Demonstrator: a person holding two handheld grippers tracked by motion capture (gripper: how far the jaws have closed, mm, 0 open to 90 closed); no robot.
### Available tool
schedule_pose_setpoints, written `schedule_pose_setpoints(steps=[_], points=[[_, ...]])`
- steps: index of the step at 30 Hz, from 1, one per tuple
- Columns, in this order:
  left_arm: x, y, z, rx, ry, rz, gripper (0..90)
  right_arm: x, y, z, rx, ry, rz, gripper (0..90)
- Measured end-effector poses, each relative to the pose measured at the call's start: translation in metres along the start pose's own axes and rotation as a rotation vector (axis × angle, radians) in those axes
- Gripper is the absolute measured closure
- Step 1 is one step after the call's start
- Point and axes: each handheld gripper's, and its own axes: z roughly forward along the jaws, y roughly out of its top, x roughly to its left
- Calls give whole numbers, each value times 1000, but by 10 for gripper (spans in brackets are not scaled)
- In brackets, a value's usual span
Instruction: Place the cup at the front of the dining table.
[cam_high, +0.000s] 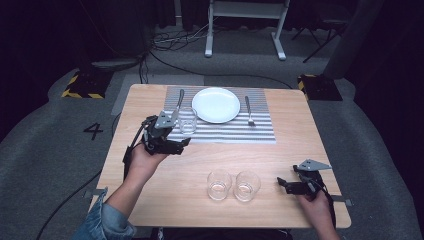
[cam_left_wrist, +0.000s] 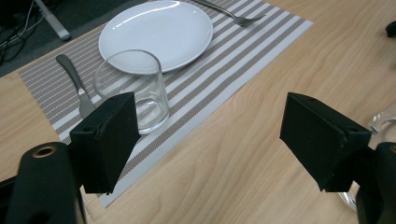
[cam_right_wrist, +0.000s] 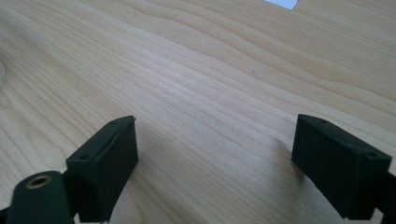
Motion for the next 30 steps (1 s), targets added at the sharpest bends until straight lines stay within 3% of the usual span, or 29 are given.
schedule_pose_setpoints(steps=[7, 18, 30], points=[[-4, -14, -21, -41, -24, -14, 192, 0, 0, 0, 0, 0, 0, 145], [-13, -43, -45, -20, -22, 14, 194, 0, 0, 0, 0, 0, 0, 145], [-8, -80, -63, -71, -10, -29, 191, 0, 0, 0, 0, 0, 0, 145]])
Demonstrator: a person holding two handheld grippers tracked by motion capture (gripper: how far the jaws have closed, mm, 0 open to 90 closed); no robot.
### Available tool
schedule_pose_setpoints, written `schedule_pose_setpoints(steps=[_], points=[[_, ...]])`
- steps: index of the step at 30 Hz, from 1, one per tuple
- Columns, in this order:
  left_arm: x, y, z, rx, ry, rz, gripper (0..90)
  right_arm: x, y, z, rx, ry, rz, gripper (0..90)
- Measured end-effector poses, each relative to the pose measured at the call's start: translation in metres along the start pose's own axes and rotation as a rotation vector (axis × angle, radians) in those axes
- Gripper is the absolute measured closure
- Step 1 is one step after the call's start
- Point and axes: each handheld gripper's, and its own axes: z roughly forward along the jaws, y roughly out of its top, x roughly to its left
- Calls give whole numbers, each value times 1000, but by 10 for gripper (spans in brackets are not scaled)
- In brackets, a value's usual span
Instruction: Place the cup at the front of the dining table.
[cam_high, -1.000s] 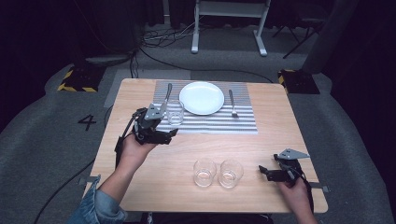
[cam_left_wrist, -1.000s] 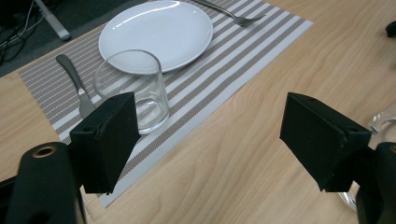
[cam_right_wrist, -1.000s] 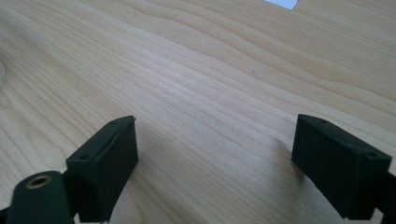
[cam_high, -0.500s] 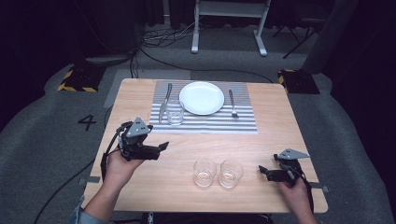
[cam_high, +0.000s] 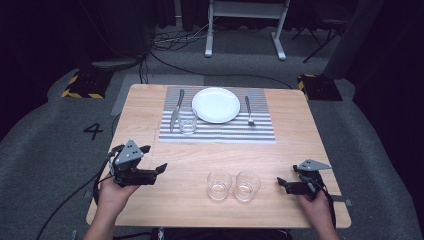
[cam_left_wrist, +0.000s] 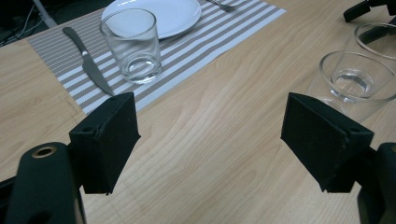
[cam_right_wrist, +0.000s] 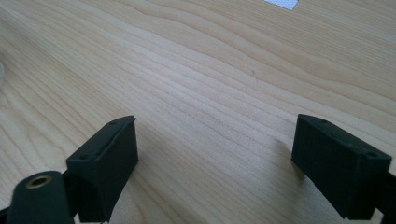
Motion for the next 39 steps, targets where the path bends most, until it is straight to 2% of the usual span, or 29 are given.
schedule_pose_setpoints(steps=[2, 5, 10, 16, 27, 32, 33, 38, 39], points=[[1, -5, -2, -10, 11, -5, 191, 0, 0, 0, 0, 0, 0, 145], [4, -13, -4, -10, -1, -26, 192, 0, 0, 0, 0, 0, 0, 145], [5, -29, -6, 5, 1, -22, 192, 0, 0, 0, 0, 0, 0, 145], [9, -45, -7, 18, 32, -49, 192, 0, 0, 0, 0, 0, 0, 145], [10, -64, 9, 132, 64, -60, 194, 0, 0, 0, 0, 0, 0, 145], [12, -74, 18, 203, 73, -59, 194, 0, 0, 0, 0, 0, 0, 145], [11, -76, 21, 211, 75, -70, 195, 0, 0, 0, 0, 0, 0, 145], [12, -80, 27, 246, 79, -55, 194, 0, 0, 0, 0, 0, 0, 145], [11, -81, 27, 248, 78, -64, 194, 0, 0, 0, 0, 0, -1, 145]])
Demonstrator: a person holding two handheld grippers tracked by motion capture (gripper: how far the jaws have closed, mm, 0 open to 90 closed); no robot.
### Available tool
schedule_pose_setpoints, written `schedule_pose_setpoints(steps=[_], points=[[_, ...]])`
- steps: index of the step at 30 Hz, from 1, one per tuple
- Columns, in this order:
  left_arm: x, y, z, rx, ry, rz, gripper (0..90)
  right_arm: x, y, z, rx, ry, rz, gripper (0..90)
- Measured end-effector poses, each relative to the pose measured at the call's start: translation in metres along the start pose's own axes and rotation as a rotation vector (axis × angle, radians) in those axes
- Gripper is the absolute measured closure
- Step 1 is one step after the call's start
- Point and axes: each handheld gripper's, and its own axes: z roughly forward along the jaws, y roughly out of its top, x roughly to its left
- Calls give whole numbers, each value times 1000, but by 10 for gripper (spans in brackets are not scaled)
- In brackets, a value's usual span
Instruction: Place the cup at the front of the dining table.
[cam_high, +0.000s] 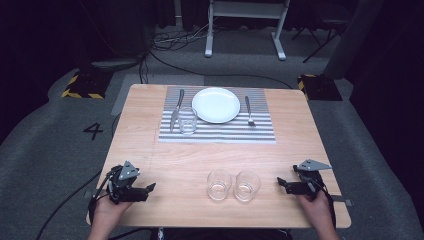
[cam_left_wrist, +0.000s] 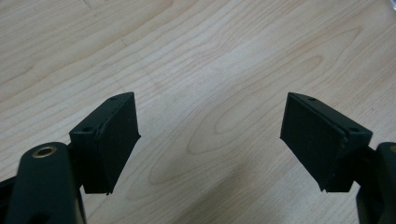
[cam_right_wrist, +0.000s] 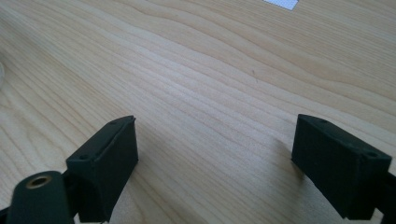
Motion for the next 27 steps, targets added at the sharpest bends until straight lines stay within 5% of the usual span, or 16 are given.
schedule_pose_setpoints(steps=[11, 16, 24, 27], points=[[-10, -5, 11, 56, -23, 30, 192, 0, 0, 0, 0, 0, 0, 145], [-12, -8, 16, 88, 3, 40, 177, 0, 0, 0, 0, 0, 0, 145], [-7, -18, 26, -8, -23, -31, 96, 0, 0, 0, 0, 0, 0, 145], [-7, -17, 27, -1, -22, -34, 63, 0, 0, 0, 0, -1, -1, 145]])
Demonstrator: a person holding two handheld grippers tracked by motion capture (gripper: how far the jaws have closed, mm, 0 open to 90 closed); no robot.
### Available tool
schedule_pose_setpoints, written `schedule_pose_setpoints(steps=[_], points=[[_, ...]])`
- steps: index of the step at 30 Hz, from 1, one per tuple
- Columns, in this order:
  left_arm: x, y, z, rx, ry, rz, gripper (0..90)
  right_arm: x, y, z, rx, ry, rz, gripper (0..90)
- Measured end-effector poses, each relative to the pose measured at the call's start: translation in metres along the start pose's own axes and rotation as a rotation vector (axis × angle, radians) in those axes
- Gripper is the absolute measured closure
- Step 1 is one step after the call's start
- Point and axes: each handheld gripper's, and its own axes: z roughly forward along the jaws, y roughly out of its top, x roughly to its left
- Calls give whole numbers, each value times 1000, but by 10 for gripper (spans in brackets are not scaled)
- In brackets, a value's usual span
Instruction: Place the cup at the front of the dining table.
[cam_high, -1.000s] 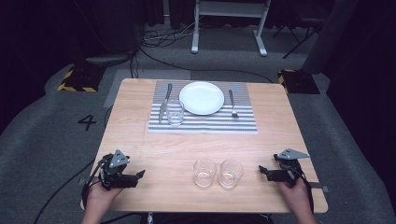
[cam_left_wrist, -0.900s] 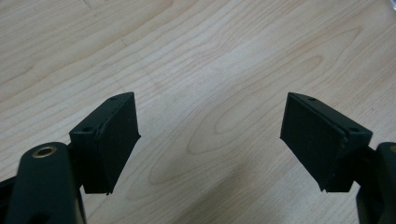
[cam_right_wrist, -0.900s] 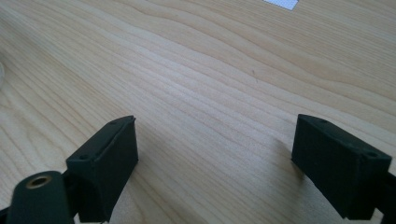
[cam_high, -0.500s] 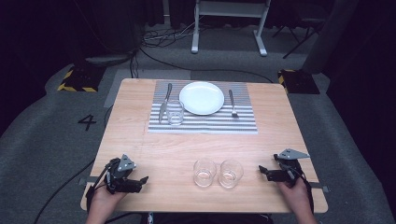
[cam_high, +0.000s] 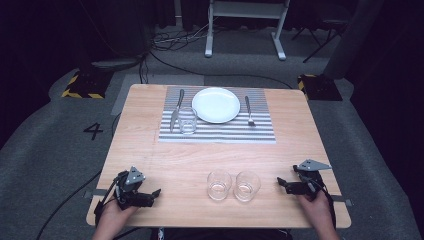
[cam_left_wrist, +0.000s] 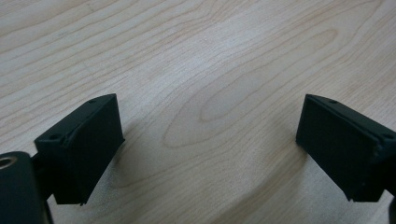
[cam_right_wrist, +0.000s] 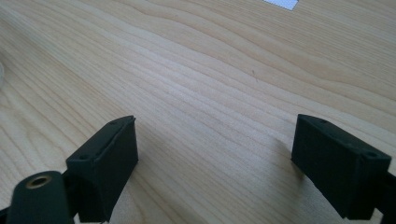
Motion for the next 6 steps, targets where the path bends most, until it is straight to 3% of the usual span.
schedule_pose_setpoints(steps=[6], points=[[0, 0, 0, 4, -1, 4, 54, 0, 0, 0, 0, 0, 0, 145]])
